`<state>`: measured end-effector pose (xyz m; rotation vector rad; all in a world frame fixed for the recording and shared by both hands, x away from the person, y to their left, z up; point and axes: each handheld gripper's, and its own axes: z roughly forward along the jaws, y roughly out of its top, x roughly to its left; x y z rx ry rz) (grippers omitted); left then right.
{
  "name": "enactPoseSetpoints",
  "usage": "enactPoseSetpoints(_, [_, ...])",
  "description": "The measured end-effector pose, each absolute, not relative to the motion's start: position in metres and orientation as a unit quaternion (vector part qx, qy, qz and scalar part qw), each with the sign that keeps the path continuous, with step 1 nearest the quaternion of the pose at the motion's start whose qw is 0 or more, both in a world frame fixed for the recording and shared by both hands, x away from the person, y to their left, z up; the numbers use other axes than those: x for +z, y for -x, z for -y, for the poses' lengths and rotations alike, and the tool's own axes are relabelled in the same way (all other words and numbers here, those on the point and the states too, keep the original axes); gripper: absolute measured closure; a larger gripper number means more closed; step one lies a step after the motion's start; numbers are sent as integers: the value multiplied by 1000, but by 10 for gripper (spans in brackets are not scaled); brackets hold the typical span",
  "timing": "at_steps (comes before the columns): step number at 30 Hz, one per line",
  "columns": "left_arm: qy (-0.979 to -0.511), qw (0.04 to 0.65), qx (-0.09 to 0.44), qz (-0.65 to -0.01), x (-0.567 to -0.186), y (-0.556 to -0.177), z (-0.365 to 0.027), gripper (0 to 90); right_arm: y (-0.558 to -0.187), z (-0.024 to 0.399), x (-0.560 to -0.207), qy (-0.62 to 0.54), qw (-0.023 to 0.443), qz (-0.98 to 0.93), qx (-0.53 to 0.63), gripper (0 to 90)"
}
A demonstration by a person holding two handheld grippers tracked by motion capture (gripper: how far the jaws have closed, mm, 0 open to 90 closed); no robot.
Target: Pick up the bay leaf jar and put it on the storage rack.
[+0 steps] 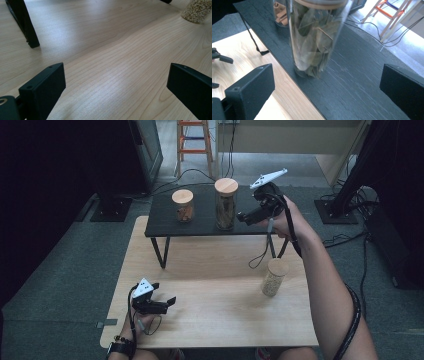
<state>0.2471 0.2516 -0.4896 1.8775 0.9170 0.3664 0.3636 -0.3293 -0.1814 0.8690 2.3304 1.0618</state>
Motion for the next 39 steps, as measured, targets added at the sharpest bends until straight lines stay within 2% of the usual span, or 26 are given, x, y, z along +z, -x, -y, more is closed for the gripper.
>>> enactPoseSetpoints(39, [-776,483,152,-377,-488,-247,-249,21,-317,392,-199,-353,254,-825,361,0])
